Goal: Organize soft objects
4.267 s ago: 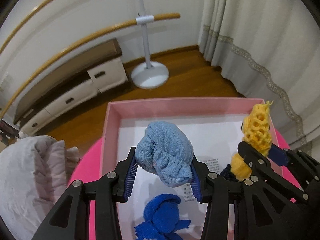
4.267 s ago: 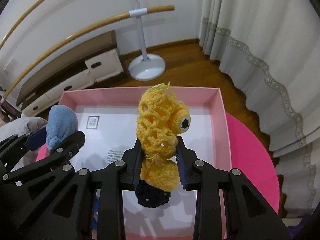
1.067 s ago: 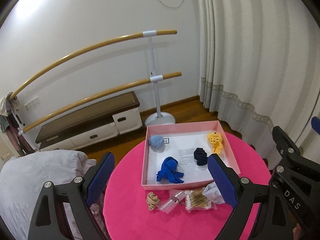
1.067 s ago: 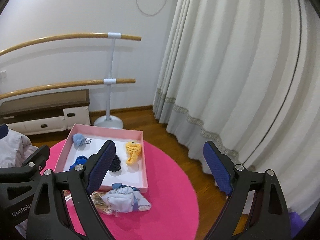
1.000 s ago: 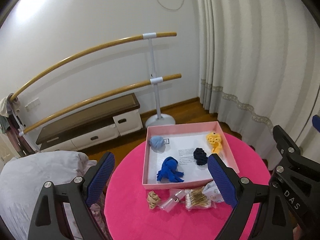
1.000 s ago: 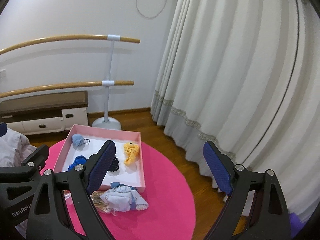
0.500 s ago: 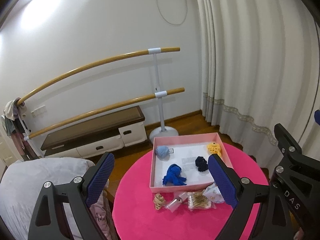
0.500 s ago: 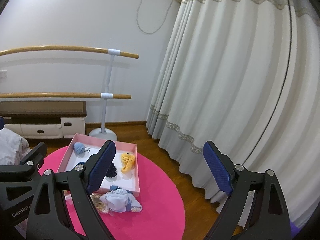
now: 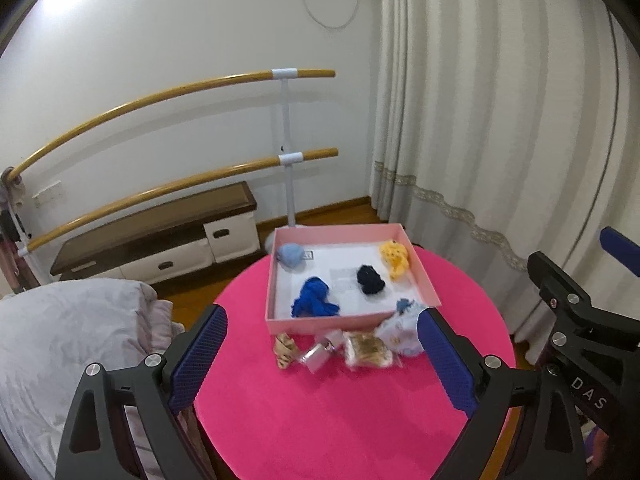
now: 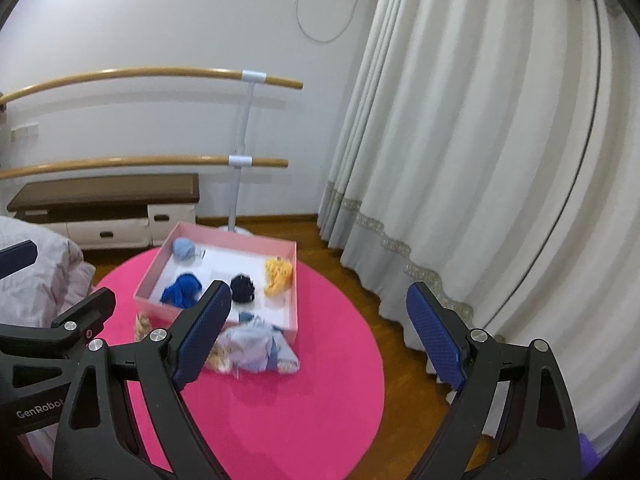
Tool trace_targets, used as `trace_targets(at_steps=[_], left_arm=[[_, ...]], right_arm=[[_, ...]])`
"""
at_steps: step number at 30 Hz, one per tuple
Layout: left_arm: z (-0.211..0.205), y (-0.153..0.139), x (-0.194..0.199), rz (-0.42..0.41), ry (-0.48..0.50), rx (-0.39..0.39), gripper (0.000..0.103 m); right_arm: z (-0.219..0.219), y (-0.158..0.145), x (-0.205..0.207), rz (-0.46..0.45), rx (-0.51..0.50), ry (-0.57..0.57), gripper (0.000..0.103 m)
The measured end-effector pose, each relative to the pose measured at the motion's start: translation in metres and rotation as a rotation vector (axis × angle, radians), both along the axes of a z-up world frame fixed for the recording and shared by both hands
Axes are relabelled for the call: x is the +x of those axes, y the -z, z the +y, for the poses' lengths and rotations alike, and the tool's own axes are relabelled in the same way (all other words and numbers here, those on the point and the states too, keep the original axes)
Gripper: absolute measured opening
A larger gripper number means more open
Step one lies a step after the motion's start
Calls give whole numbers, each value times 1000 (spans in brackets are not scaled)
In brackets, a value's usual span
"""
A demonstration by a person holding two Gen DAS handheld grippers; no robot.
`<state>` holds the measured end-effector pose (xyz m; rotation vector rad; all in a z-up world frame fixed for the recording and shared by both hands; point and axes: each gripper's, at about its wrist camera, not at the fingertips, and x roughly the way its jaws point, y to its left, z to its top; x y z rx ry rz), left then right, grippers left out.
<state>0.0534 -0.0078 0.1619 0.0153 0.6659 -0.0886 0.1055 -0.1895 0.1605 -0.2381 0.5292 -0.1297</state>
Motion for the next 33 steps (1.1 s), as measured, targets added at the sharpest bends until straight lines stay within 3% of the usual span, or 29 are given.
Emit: trace_targets(at_steps=[16,29,33], left_arm=[[-14,54,23,123,-8,33,96],[-16,71,42,144,-7,38,97],[-15,77,46,157,-8,42,98]], right_arm=[[-19,63,7,116,100,66,88],[-22,71,13,148,140,55,89],[-23,76,20,165,144,64,94]])
